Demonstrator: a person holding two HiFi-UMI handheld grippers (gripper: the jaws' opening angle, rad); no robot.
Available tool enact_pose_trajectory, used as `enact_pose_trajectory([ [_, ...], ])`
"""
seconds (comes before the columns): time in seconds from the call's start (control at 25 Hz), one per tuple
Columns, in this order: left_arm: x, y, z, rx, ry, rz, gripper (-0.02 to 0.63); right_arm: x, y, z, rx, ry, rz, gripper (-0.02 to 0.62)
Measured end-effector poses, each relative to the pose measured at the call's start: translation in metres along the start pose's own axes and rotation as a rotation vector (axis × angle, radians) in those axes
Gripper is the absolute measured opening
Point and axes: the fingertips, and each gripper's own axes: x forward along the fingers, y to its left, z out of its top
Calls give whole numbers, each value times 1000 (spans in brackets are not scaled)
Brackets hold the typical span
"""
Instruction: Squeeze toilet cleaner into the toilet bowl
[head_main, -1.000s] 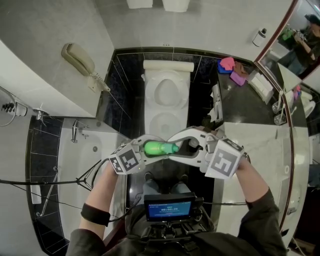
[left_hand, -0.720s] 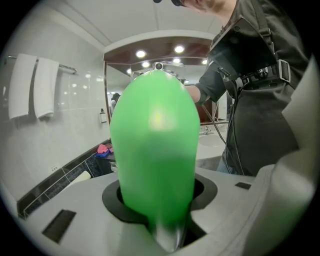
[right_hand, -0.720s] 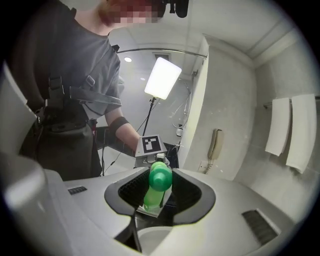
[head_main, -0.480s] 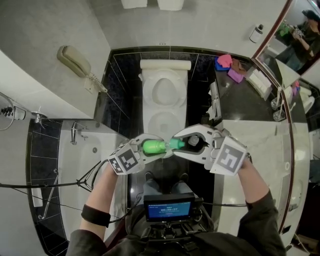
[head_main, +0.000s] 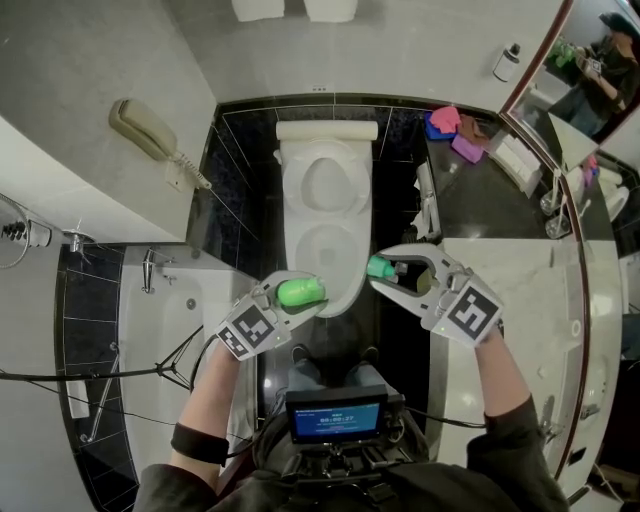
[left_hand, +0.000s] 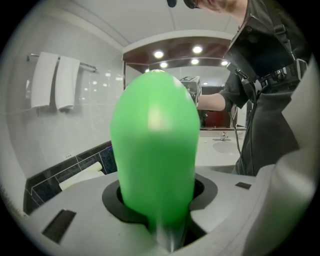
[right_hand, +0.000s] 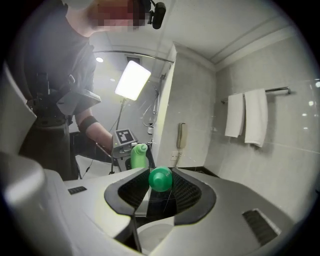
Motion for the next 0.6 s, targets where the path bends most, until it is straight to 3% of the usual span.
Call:
enact_pose_trajectory([
  [0.24, -3, 11, -6, -87, 22, 118, 181, -14, -27, -40, 135, 17, -203, 150],
  [0.6, -27, 57, -25, -294, 25, 361, 181, -37, -73, -111, 307, 57, -503, 151],
])
